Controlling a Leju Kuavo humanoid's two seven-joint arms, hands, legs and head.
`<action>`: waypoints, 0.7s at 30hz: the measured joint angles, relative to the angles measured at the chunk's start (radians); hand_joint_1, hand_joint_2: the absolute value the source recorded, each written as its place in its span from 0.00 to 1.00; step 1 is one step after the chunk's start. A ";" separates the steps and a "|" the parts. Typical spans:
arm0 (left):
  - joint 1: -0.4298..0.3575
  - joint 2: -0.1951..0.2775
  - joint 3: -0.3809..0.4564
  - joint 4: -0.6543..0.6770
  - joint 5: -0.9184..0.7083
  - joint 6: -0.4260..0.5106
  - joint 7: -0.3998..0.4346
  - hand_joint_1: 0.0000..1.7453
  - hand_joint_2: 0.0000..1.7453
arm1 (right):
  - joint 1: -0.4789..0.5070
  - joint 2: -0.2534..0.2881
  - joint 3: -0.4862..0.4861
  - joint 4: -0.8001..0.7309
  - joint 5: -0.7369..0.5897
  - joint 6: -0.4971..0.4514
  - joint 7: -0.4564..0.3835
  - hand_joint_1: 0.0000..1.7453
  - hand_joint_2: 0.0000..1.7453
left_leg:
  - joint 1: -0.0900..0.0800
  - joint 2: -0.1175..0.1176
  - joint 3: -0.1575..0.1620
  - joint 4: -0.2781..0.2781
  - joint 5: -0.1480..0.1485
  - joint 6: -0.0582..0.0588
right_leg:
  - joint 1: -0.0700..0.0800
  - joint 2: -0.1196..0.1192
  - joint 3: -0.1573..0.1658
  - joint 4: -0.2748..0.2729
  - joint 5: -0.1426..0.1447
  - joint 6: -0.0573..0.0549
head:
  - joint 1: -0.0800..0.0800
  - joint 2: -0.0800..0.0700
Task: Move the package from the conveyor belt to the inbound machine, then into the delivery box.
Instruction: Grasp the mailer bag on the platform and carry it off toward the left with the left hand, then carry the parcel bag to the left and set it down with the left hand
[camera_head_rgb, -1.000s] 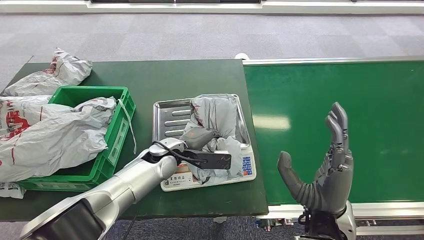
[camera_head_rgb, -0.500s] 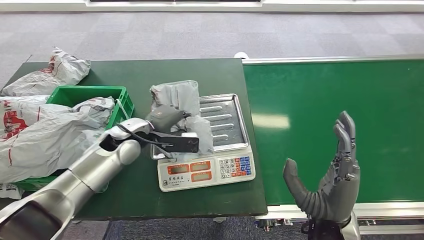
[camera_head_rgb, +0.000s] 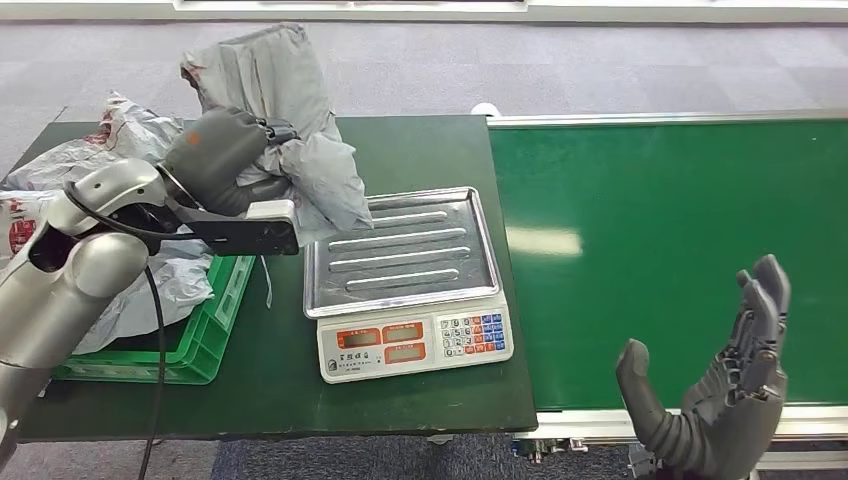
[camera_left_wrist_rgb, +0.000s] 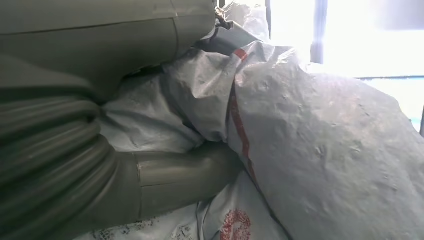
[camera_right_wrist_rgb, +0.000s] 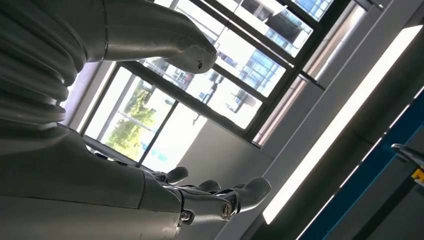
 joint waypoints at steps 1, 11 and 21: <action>-0.018 0.017 0.008 -0.007 -0.001 0.008 0.006 1.00 1.00 | 0.014 -0.002 -0.006 -0.005 0.000 -0.007 -0.002 0.00 1.00 | 0.000 0.000 0.000 0.000 0.000 0.000 | 0.000 0.000 0.000 0.000 0.000 0.000 | 0.000 0.000; -0.087 0.238 0.145 0.156 -0.020 0.193 0.041 1.00 1.00 | 0.153 -0.012 -0.066 -0.058 -0.004 -0.034 -0.035 0.00 1.00 | 0.000 0.009 0.003 -0.003 -0.001 -0.003 | 0.001 0.009 -0.002 0.001 -0.001 -0.003 | 0.000 0.000; 0.038 0.360 0.295 0.441 -0.036 0.274 0.045 1.00 1.00 | 0.178 -0.030 -0.082 -0.070 -0.012 -0.034 -0.032 0.00 1.00 | 0.000 0.009 0.002 -0.003 -0.001 -0.004 | 0.001 0.010 -0.002 0.001 -0.002 -0.004 | 0.000 0.000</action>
